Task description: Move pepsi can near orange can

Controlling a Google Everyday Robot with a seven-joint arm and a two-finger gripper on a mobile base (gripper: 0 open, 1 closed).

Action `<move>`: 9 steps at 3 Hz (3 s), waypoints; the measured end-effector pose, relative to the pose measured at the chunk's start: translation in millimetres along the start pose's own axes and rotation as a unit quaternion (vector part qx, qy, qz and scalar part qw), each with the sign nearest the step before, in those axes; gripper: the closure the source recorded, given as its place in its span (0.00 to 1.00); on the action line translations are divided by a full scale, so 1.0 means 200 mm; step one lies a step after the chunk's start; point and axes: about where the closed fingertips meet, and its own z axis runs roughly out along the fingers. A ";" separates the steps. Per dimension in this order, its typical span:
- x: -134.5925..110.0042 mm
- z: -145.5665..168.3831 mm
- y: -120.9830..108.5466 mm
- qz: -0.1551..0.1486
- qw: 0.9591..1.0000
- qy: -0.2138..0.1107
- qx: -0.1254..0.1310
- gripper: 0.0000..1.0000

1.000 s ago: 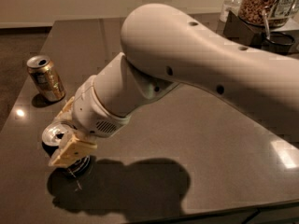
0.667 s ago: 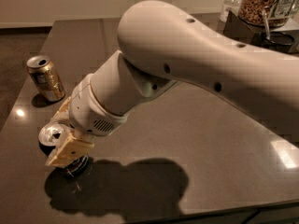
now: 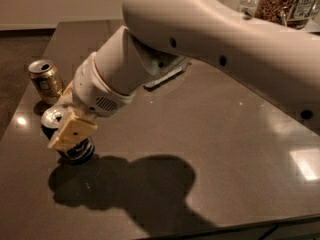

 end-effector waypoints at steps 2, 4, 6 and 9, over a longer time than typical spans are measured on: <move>-0.04 0.03 -0.32 0.038 0.999 -0.012 0.024 1.00; -0.05 0.11 -0.52 0.051 0.997 -0.018 0.054 1.00; -0.01 0.18 -0.67 0.046 0.996 0.008 0.078 0.59; 0.09 0.20 -0.72 0.050 0.995 0.027 0.077 0.00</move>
Offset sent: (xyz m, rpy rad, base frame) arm 0.0891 0.0286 0.0090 0.0487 0.0604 -0.1230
